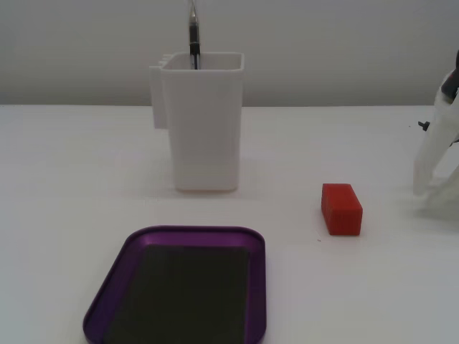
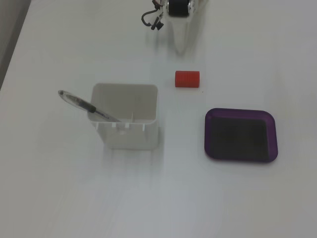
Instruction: Pick up the red cube and place it in the box.
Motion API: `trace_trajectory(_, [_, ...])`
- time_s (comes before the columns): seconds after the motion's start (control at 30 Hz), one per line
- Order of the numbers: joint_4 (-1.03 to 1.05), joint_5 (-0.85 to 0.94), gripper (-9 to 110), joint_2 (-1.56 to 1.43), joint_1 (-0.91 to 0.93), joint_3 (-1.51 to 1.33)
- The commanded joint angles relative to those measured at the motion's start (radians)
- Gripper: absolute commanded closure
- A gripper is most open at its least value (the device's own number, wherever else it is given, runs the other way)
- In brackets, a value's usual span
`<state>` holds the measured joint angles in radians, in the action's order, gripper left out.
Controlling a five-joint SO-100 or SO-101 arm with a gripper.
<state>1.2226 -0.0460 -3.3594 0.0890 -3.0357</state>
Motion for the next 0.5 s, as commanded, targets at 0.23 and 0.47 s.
trace_trajectory(0.23, [-0.015, 0.009, 102, -0.095, -0.123, -0.009])
trace_trajectory(0.47, [-0.038, 0.009, 102, -0.095, -0.123, -0.009])
